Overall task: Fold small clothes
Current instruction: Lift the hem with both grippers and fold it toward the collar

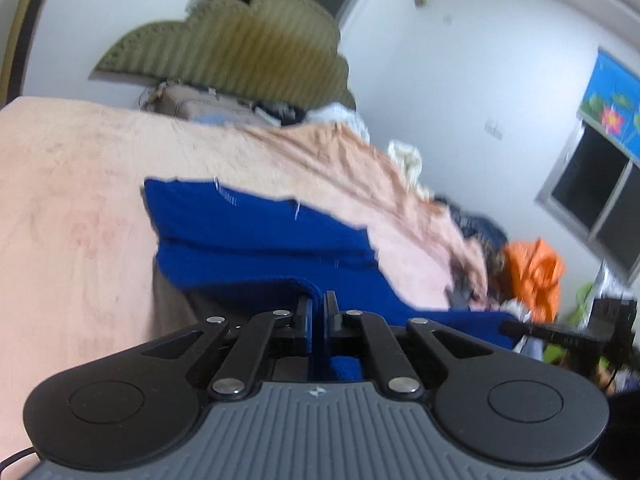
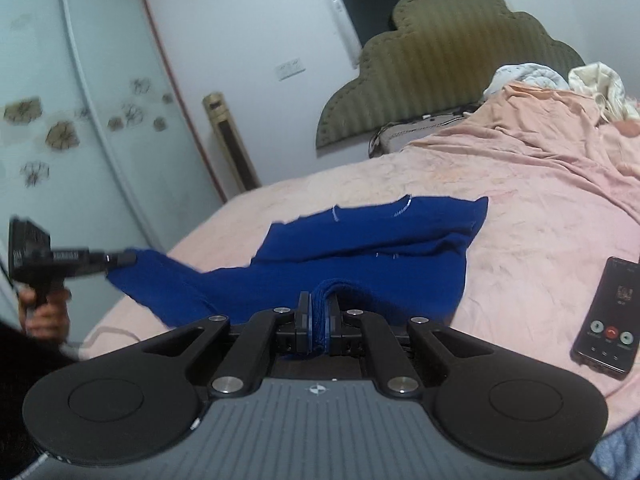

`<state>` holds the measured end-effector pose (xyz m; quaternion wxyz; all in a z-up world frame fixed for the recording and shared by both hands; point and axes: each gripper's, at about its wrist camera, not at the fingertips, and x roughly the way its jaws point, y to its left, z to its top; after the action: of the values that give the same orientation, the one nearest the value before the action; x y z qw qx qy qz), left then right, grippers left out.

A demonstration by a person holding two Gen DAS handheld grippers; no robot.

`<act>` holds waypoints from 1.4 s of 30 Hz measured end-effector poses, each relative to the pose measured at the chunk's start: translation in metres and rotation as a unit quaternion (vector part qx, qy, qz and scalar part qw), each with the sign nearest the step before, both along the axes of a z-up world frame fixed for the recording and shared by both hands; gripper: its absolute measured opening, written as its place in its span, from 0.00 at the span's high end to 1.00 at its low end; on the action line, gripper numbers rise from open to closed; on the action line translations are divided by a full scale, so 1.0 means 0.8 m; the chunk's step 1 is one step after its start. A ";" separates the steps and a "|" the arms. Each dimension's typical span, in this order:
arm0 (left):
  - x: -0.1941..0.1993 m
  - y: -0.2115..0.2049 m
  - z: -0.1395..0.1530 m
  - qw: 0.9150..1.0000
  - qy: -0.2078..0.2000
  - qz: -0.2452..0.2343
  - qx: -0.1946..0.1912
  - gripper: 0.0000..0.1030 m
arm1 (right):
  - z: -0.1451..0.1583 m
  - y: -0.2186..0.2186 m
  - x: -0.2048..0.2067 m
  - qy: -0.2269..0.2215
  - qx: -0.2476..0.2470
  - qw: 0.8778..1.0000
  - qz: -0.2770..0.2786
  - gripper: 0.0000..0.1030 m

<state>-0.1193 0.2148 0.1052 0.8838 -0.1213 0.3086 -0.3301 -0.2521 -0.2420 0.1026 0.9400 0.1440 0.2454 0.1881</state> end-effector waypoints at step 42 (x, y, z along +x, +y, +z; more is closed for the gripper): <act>0.460 -0.095 -0.108 0.969 0.153 0.191 0.029 0.95 | -0.163 -0.110 0.447 0.130 0.311 0.909 -0.244 0.91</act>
<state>0.2484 0.1386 0.0188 0.8760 -0.2016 0.4202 -0.1239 0.1054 -0.3297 -0.0281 0.8240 0.5073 0.2522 -0.0006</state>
